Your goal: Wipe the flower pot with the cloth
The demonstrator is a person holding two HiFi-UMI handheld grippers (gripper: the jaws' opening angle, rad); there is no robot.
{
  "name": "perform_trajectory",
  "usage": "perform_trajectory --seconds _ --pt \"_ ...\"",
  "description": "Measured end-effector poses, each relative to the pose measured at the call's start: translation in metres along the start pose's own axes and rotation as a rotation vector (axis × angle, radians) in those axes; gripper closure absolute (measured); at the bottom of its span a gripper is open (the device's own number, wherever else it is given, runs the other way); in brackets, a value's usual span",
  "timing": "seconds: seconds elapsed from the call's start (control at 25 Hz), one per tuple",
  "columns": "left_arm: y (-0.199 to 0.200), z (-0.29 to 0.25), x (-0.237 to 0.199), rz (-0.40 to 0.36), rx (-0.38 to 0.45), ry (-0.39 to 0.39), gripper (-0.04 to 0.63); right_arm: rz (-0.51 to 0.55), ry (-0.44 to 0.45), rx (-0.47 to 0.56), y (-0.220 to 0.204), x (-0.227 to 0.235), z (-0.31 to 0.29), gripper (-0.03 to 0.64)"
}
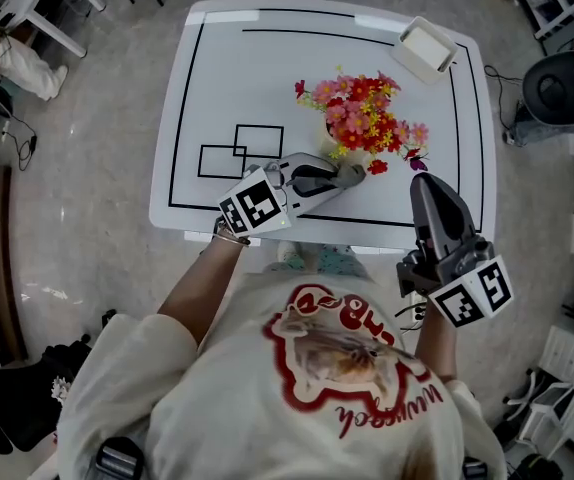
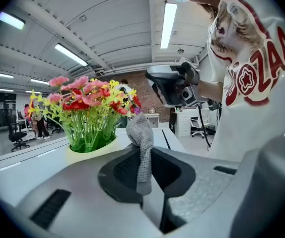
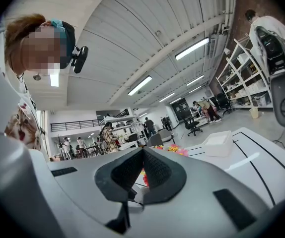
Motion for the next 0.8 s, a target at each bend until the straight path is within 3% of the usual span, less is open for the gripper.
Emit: perform_trajectory --seconds 0.2,0.56,0.8 --pt "0.021 0.026 0.007 0.005 0.099 0.041 0.549 0.01 0.018 -0.005 -0.006 -0.012 -0.011 0.617" --pt "0.073 0.059 -0.002 0.143 0.222 0.164 0.549 0.124 0.017 -0.069 -0.021 -0.033 -0.029 0.618" --pt "0.082 0.067 0.004 0.09 0.196 0.2 0.549 0.179 0.032 -0.093 -0.023 -0.043 -0.028 0.617"
Point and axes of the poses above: the fingertips, and each gripper's own axes: z backward along the fingers, x to its right, y out of its top, the point moved 3 cm from there along z, backward along the fingers, and after that the axes turned 12 degrees about y, right-handed, at the moved point
